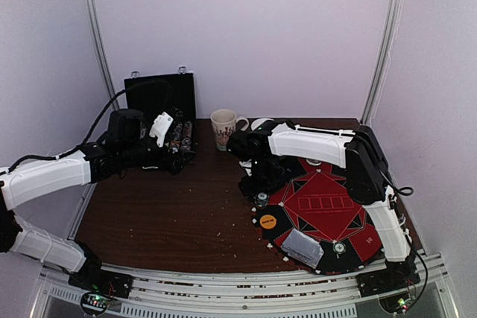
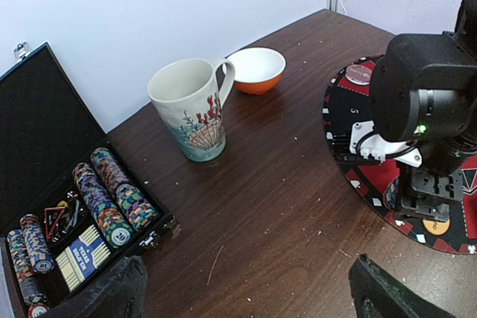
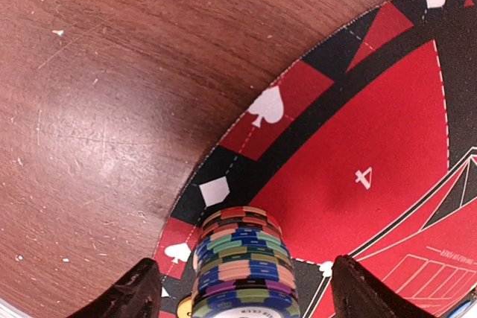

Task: Distribute texas hold em gaming equipment
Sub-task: Place the poker chips pile in the big blind area, then adjust the poker chips pile in the big blind area.

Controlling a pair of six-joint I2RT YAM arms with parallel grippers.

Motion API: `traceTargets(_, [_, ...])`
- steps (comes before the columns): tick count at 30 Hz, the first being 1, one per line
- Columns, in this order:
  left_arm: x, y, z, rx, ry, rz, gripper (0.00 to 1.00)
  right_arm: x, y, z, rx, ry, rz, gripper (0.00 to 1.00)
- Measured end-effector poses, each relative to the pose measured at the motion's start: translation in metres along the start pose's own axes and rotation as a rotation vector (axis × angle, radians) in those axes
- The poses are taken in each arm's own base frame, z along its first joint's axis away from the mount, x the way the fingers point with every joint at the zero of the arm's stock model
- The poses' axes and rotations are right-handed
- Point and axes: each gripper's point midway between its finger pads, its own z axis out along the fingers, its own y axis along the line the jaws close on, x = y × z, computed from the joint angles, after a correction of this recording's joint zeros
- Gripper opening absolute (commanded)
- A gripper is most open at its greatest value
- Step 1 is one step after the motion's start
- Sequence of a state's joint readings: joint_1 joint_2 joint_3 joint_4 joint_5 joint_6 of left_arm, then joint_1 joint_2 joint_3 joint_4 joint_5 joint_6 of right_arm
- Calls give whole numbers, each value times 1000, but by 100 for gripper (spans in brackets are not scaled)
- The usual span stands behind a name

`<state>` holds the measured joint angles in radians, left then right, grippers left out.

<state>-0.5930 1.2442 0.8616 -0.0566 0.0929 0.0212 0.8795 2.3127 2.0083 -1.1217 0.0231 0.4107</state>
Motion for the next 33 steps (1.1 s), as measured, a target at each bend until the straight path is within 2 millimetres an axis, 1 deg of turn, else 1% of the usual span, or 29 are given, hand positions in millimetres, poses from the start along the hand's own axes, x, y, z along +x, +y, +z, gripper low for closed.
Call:
traceTargets(3, [0,0,0,0,0,0,98,0,0,3,1,4,-7,82])
traceTargets(5, [0,0,0,0,1,0,98,1,1,8,6,15,-13,82])
traceTargets(7, [0,0,0,0,2,0,98,3,1,15,10,29,-20,78])
traceTargets(9, [1,0,0,0,3,0,98,4,3,22,7,43,-26,70])
traceTargets(11, [1,0,0,0,5,0,98,4,5,22,-3,42,-32,61])
traceTargets(13, [2,0,0,-1,6,0,98,3,7,22,-17,41,-37,50])
traceTargets(15, [2,0,0,-2,6,0,98,3,9,22,-25,42,-41,42])
traceTargets(23, [2,0,0,-2,7,0,98,2,11,22,-26,38,-48,18])
traceTargets(24, [2,0,0,-2,7,0,98,2,11,22,-26,37,-48,16])
traceTargets(25, [2,0,0,-2,7,0,98,2,11,22,-26,37,-48,16])
traceTargets(27, [2,0,0,-2,7,0,98,2,11,22,-25,37,-47,25])
traceTargets(29, [2,0,0,-2,7,0,98,2,11,22,-25,37,-47,36])
traceTargets(33, [2,0,0,-2,7,0,98,2,11,22,-25,37,-49,62])
